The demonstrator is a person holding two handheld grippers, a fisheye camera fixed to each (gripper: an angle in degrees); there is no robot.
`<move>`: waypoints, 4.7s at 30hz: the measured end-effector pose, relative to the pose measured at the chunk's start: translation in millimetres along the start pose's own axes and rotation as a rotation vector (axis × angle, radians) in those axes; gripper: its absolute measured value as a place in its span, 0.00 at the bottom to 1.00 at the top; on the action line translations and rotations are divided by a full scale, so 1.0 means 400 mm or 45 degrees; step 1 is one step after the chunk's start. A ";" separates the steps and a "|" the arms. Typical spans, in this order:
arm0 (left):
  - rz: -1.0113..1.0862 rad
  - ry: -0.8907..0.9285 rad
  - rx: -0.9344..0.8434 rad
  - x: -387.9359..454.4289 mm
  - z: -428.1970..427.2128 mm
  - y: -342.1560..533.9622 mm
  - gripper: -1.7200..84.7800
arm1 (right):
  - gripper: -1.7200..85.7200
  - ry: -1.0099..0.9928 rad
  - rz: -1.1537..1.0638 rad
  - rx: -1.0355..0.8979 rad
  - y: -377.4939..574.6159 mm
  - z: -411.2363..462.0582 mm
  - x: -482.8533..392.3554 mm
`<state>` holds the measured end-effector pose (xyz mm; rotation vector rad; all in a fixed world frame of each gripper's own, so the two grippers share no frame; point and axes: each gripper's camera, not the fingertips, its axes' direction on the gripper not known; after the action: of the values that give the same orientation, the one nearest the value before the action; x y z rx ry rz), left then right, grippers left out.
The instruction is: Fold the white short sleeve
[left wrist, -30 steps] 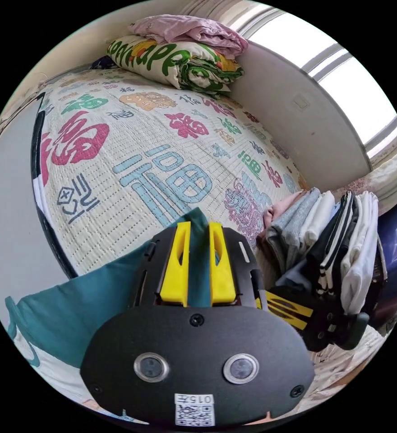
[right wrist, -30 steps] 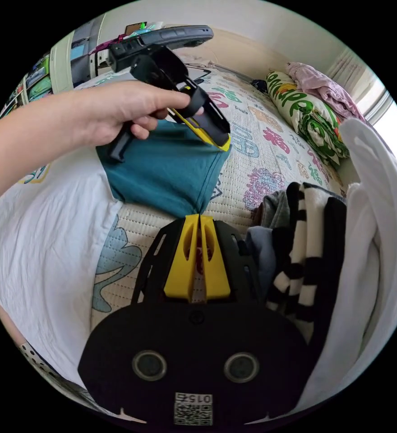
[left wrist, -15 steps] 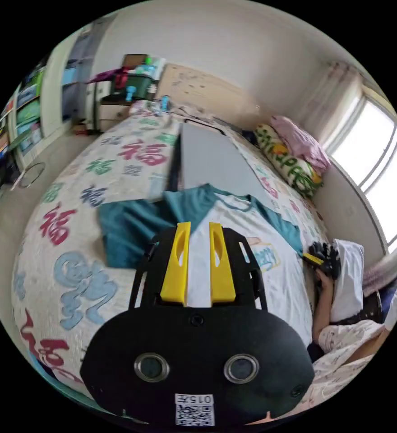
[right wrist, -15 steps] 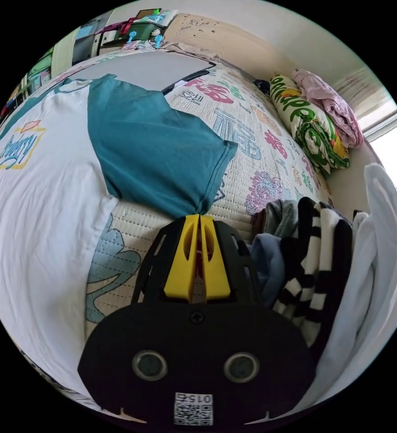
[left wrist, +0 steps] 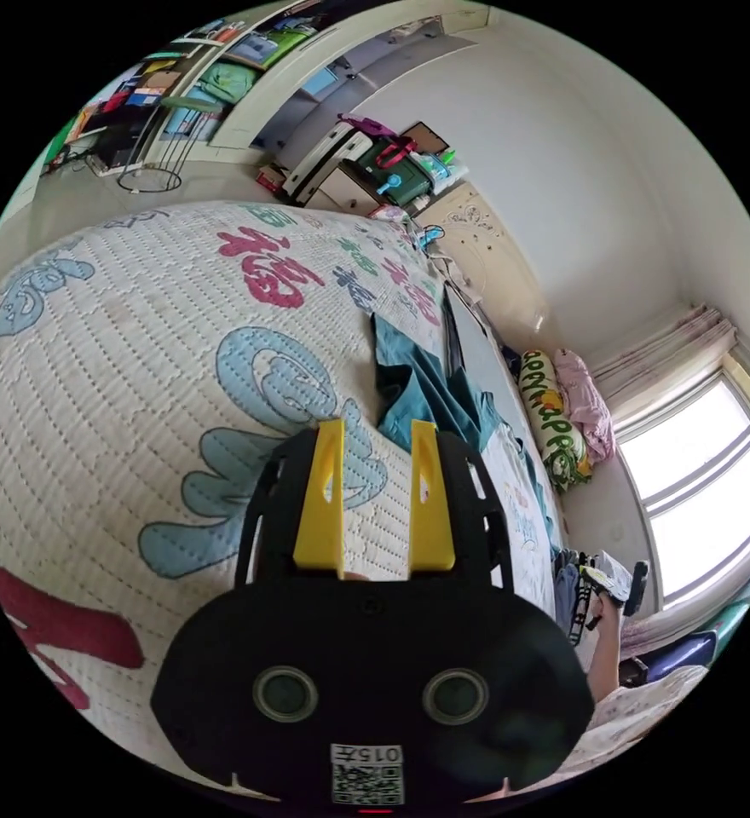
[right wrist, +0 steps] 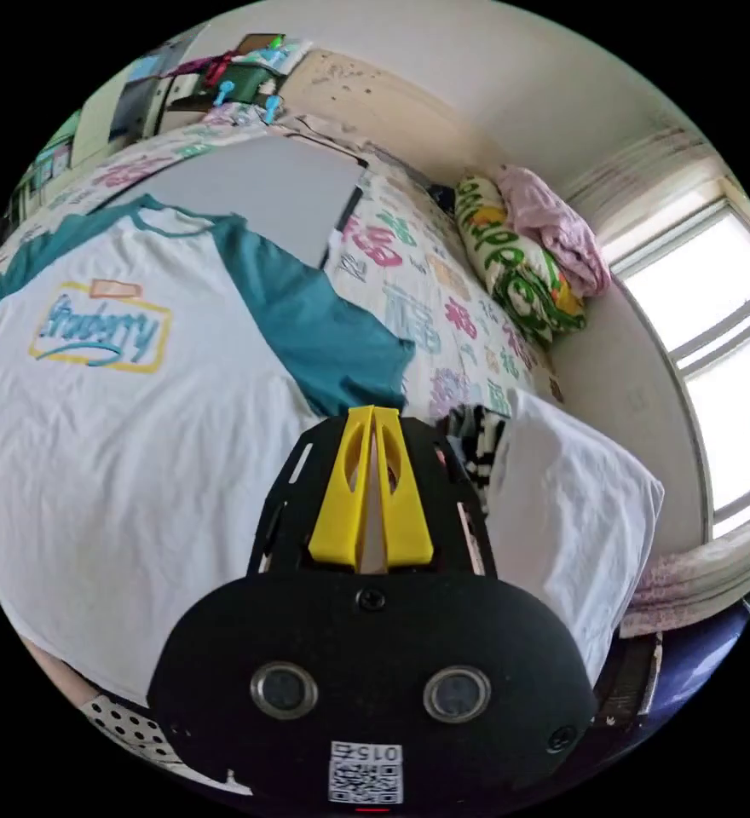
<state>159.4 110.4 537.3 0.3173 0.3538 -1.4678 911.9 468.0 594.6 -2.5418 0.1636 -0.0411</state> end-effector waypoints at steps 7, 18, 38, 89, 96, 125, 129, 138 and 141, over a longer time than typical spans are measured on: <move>0.026 0.094 -0.117 -0.095 -0.035 0.057 0.05 | 0.08 -0.827 -0.380 0.318 -0.263 -0.092 -0.481; -0.339 0.381 0.029 -0.298 -0.235 0.219 0.01 | 0.11 -0.953 -0.586 -0.022 -0.491 0.213 -1.258; -0.421 0.296 0.143 -0.335 -0.397 0.228 0.01 | 0.03 -0.742 -0.268 -0.134 -0.469 0.473 -1.577; 0.227 0.056 -0.816 0.395 -0.494 0.249 0.20 | 0.18 -1.078 0.952 -0.093 0.949 -0.764 0.423; 0.185 0.123 -0.811 0.369 -0.503 0.198 0.11 | 0.14 -1.083 0.921 -0.154 0.891 -0.960 0.458; 0.020 0.493 -0.503 0.162 -0.683 0.070 0.01 | 0.02 -1.177 0.975 0.008 0.769 -1.701 0.538; 0.130 0.309 -0.575 0.219 -0.671 0.059 0.03 | 0.02 -1.164 1.003 -0.083 0.786 -1.658 0.472; 0.202 0.337 -0.750 0.252 -0.629 0.039 0.02 | 0.02 -1.158 1.008 -0.071 0.801 -1.635 0.381; 0.143 0.429 -0.670 0.224 -0.658 0.028 0.02 | 0.02 -1.154 0.994 -0.076 0.801 -1.619 0.347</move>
<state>166.6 140.1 260.7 0.1528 0.9571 -1.1579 972.7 -173.3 950.5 -2.1281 0.7549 1.3733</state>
